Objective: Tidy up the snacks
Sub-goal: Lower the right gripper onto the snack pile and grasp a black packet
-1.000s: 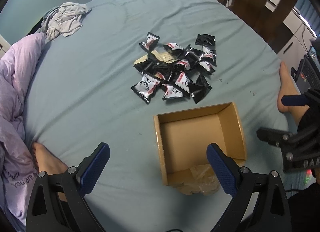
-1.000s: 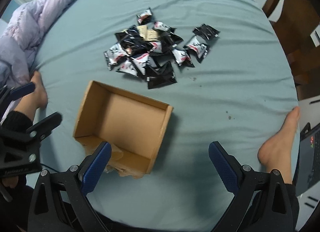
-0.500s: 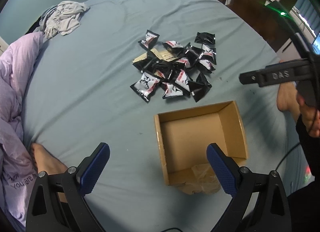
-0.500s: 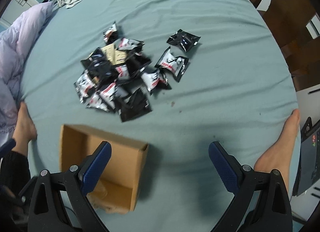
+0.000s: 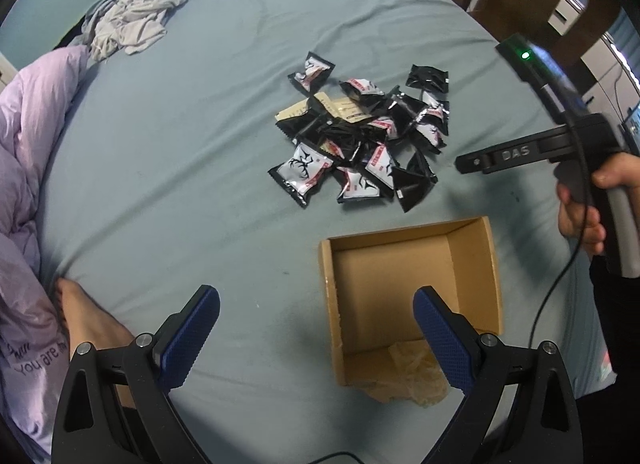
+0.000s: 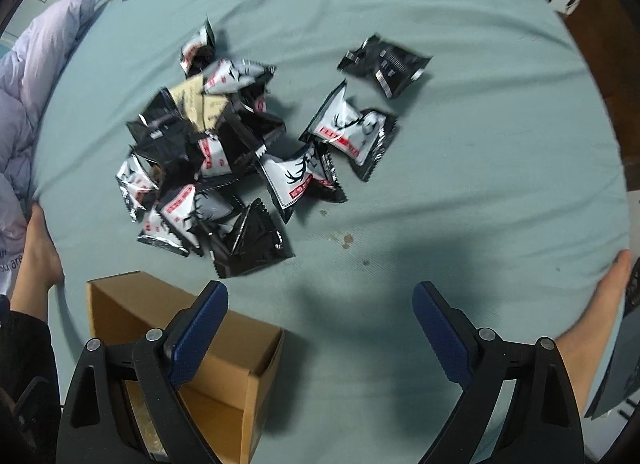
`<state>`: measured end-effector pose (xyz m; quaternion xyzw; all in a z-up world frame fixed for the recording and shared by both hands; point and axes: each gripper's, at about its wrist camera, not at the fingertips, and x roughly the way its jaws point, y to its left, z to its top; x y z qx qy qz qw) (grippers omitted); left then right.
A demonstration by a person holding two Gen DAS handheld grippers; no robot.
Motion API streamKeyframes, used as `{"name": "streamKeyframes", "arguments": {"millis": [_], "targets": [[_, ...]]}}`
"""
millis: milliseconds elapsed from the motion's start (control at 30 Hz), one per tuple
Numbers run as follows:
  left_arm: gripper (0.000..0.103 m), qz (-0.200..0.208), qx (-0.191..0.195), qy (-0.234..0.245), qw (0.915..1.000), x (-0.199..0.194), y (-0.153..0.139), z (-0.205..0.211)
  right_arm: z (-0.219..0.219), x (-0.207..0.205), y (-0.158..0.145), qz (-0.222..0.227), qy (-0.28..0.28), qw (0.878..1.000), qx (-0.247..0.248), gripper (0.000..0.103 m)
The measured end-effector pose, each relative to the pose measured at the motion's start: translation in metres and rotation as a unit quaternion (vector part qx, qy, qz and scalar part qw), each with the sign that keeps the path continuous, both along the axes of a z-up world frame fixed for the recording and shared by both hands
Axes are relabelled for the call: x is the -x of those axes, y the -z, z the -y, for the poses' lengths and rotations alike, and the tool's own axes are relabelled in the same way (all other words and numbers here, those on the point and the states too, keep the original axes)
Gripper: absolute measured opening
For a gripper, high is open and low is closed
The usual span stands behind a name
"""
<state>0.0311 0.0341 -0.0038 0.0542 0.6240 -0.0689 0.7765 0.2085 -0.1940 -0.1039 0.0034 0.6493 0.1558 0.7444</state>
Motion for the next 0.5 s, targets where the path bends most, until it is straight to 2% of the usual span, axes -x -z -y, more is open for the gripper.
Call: {"name": "streamKeyframes", "arguments": {"millis": [333,433,500], "targets": [[0.099,-0.02,0.005,-0.007,0.9998,-0.01,0.012,-0.003,-0.051,-0.026,0.046,-0.012,-0.059,0.998,-0.006,0.091],[0.099,-0.025,0.007,-0.006,0.9997,-0.012,0.014,-0.002,-0.066,-0.026,0.063,-0.026,-0.072,0.997,0.006,0.085],[0.099,-0.026,0.005,-0.005,0.9996,-0.013,0.017,-0.002,-0.075,-0.024,0.071,-0.012,-0.09,0.995,0.033,0.085]]}}
